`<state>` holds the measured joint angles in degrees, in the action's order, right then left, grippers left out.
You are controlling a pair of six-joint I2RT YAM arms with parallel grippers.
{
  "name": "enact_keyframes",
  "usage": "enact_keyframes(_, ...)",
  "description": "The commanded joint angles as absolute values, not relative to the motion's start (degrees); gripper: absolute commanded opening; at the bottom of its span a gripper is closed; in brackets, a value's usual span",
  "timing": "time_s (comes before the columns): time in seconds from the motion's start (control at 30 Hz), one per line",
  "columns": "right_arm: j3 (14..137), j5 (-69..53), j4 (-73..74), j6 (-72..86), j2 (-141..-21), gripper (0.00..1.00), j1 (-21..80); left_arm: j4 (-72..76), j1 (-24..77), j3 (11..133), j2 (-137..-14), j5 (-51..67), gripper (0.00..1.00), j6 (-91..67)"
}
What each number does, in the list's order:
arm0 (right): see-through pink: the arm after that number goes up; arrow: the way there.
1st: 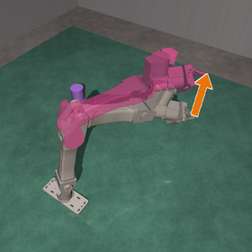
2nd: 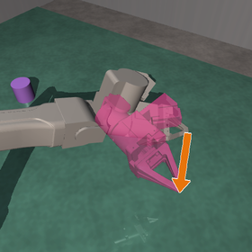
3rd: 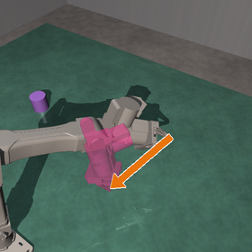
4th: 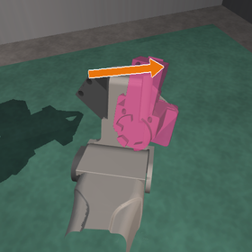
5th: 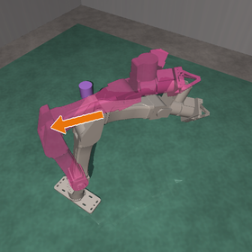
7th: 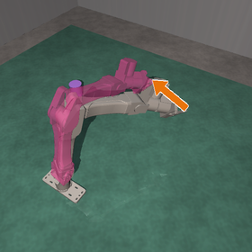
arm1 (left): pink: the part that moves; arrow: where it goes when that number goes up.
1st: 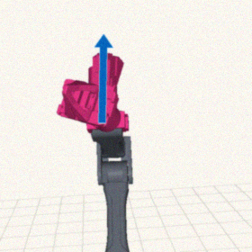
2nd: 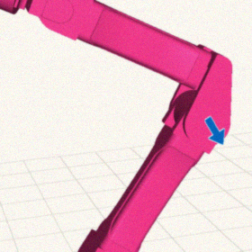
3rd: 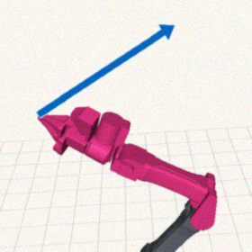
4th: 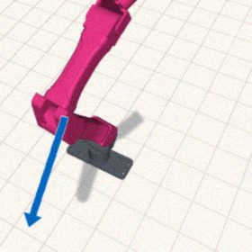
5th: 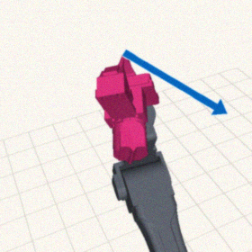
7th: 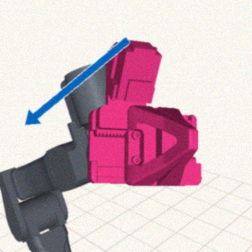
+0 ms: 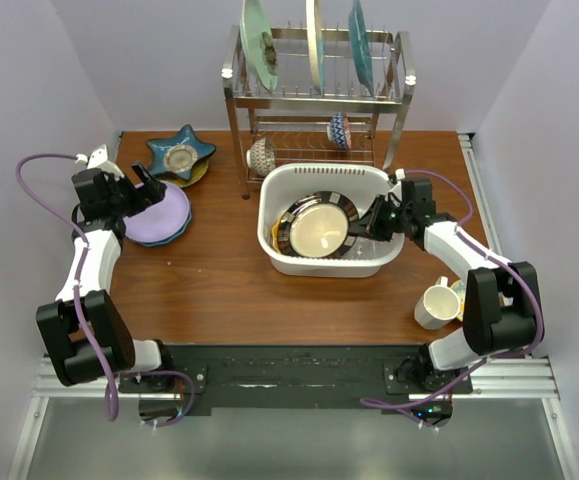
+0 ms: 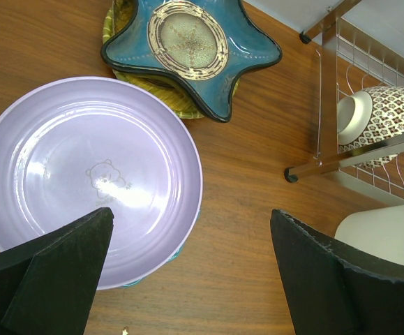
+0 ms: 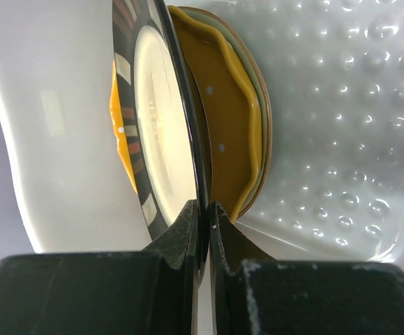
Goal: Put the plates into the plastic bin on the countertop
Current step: Place the plate in the plastic bin.
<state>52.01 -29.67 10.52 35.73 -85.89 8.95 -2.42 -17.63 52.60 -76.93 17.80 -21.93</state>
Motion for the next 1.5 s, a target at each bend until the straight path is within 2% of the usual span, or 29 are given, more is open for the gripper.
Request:
enact_keyframes(0.0,55.10,-32.27,12.29,30.42,-86.66,0.09,10.55,-1.76,-18.19,53.79,-76.82,18.37,1.00,-22.24)
enact_keyframes(0.2,56.51,-28.48,16.00,27.25,-86.75,0.34,10.55,-1.67,-18.19,53.79,-76.99,18.46,1.00,-22.32)
enact_keyframes(0.57,57.39,-25.14,18.63,25.14,-86.92,0.44,10.55,-1.50,-18.19,53.61,-76.99,18.46,1.00,-22.41)
enact_keyframes(0.7,58.01,-24.26,19.16,24.87,-86.66,0.58,10.46,-1.41,-18.19,53.53,-76.91,18.72,1.00,-22.41)
enact_keyframes(0.9,58.18,-21.45,19.07,24.79,-84.03,0.71,10.46,-1.14,-18.28,53.35,-76.99,18.98,1.00,-22.41)
enact_keyframes(1.23,58.88,-18.28,17.75,23.82,-76.38,0.82,10.55,-1.05,-18.19,53.26,-77.08,19.07,1.00,-22.50)
enact_keyframes(1.47,60.90,-18.89,18.11,23.73,-74.00,0.84,10.46,-1.84,-18.19,53.88,-78.05,17.84,1.00,-23.29)
